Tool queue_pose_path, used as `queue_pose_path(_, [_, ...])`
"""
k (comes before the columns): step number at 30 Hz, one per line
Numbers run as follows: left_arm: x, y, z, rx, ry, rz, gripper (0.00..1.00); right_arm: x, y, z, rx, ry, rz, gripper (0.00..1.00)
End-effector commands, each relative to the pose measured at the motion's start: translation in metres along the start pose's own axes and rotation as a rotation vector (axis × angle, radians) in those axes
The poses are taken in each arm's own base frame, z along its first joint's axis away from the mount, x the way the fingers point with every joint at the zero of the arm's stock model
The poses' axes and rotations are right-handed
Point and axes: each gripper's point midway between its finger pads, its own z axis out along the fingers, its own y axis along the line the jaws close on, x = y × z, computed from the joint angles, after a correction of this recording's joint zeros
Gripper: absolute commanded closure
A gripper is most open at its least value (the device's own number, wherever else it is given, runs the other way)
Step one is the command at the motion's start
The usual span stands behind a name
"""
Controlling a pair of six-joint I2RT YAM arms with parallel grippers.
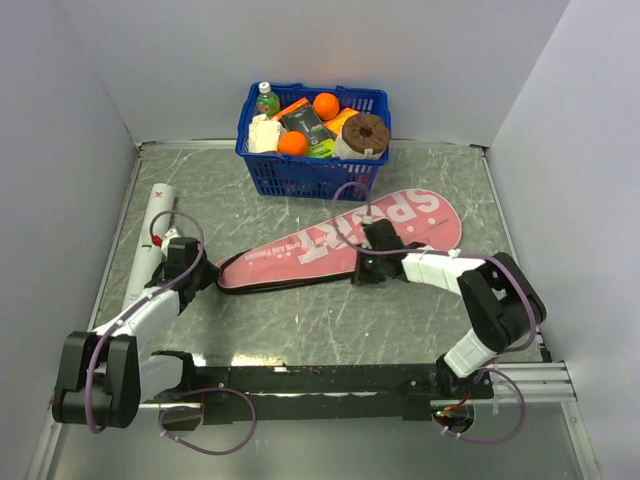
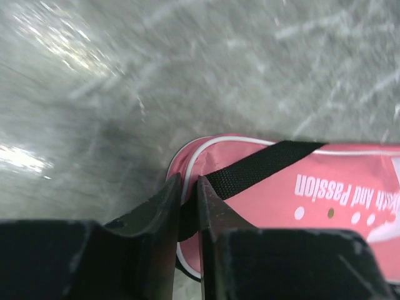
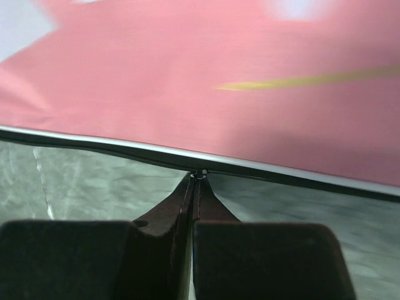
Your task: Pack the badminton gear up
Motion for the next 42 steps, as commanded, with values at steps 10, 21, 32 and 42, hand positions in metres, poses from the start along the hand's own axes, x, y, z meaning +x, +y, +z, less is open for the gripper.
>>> queue_pose_path(10, [0.083, -0.044, -0.042, 0.279, 0.230, 0.084, 0.80, 0.045, 0.119, 0.018, -0.147, 0.121, -0.126, 1.00])
queue_pose_path(21, [0.131, -0.066, -0.088, 0.469, 0.342, 0.111, 0.80, 0.095, 0.180, 0.012, -0.267, 0.180, -0.083, 1.00])
queue_pose_path(32, [0.178, -0.079, -0.121, 0.599, 0.450, 0.206, 0.81, 0.150, 0.214, 0.000, -0.288, 0.204, -0.021, 1.00])
queue_pose_path(42, [0.200, -0.082, -0.152, 0.683, 0.561, 0.371, 0.80, 0.158, 0.255, 0.005, -0.412, 0.081, -0.077, 1.00])
